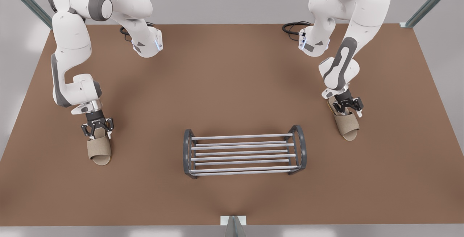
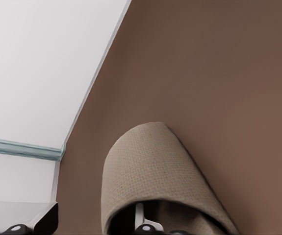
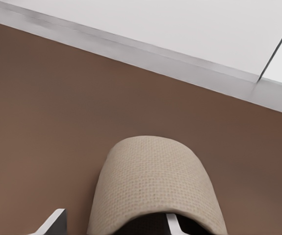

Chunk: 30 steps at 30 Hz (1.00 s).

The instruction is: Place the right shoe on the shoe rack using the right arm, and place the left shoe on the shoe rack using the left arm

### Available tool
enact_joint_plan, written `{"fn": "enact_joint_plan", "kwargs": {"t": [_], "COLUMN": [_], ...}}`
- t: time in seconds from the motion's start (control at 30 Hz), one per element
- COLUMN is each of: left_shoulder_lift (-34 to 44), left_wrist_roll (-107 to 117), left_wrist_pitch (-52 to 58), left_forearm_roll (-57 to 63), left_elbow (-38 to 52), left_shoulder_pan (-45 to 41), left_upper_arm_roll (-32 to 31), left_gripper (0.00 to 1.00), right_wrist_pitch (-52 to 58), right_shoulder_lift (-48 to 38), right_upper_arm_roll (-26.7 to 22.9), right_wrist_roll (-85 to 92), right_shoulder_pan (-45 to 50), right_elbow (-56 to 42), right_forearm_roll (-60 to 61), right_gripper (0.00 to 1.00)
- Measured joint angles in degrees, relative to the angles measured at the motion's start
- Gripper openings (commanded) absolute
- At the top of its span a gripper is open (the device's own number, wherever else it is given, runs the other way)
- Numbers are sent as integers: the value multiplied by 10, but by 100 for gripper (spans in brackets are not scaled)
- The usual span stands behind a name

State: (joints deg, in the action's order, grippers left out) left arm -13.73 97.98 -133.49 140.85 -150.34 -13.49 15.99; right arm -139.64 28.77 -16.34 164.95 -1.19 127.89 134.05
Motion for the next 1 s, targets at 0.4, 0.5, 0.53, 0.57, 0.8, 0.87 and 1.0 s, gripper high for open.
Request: {"fn": "enact_joint_plan", "kwargs": {"t": [0.4, 0.5, 0.53, 0.57, 0.8, 0.87, 1.0], "left_shoulder_lift": [-18, -17, -16, -12, 67, 87, 121], "left_wrist_roll": [18, 21, 22, 23, 20, 13, -19], "left_wrist_pitch": [10, 11, 10, 10, -5, -11, -24], "left_forearm_roll": [1, 1, 1, 1, 2, 1, -33], "left_elbow": [11, 14, 16, 17, 45, 65, 115], "left_shoulder_pan": [0, 0, 0, 0, -3, -5, 10], "left_upper_arm_roll": [1, 1, 1, 1, 1, -3, -46], "left_gripper": [38, 32, 31, 30, 24, 23, 24], "right_wrist_pitch": [-1, -1, -1, -1, -3, -4, -25], "right_shoulder_lift": [13, 16, 17, 17, 21, 21, -22], "right_upper_arm_roll": [0, 0, 0, 0, 0, 0, 5], "right_wrist_roll": [11, 11, 11, 11, 9, 9, 6], "right_shoulder_pan": [7, 8, 8, 8, 16, 18, 27], "right_elbow": [-15, -26, -28, -29, -30, -30, -29], "right_forearm_roll": [11, 11, 11, 11, 8, 7, 6], "right_gripper": [54, 51, 48, 46, 21, 21, 21]}}
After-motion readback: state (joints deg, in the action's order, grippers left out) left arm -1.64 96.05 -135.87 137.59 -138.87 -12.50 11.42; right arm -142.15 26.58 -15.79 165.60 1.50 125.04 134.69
